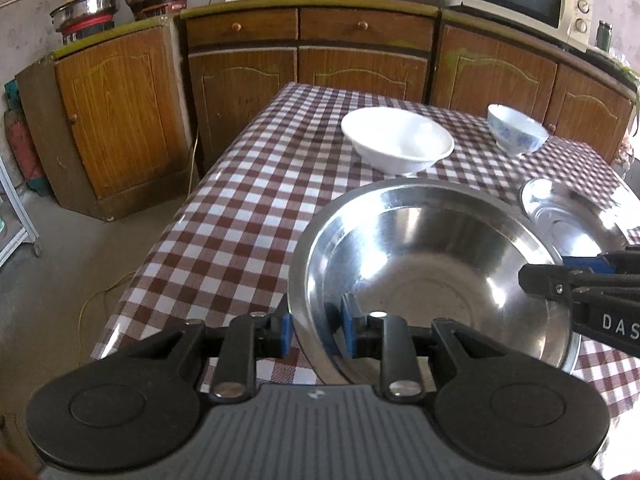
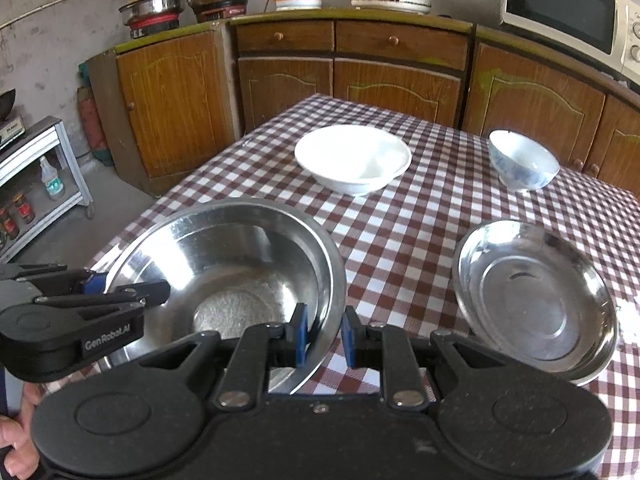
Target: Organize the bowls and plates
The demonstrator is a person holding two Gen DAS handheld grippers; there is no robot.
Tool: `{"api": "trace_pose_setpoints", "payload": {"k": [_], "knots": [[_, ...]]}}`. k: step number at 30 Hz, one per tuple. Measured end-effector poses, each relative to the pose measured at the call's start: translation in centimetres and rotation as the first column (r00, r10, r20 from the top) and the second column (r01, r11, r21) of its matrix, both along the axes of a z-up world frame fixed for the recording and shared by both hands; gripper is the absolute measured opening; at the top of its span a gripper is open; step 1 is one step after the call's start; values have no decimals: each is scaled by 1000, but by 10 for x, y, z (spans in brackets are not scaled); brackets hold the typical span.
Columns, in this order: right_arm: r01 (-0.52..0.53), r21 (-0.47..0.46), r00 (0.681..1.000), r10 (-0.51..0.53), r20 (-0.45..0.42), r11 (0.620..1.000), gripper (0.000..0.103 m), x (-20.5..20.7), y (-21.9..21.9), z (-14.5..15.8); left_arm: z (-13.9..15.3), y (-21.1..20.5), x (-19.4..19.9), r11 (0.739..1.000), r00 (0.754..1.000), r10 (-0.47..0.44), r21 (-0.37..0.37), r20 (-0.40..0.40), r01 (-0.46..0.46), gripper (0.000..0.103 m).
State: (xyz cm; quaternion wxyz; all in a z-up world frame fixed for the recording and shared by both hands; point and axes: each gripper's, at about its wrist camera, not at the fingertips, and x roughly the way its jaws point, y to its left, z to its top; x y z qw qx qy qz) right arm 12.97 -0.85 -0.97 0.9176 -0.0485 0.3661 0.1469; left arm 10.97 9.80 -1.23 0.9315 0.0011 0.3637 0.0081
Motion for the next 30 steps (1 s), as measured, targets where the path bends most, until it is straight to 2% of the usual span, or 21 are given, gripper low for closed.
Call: {"api": "trace_pose_setpoints", "payload": {"k": [16, 30], "knots": [[8, -4, 999, -9, -50, 1000, 24, 11, 5, -25, -20, 4, 11, 1000, 999, 1, -1, -46, -1, 26], [18, 12, 997, -17, -78, 1000, 24, 16, 6, -37, -27, 4, 15, 1000, 999, 6, 12, -51, -5, 26]]}}
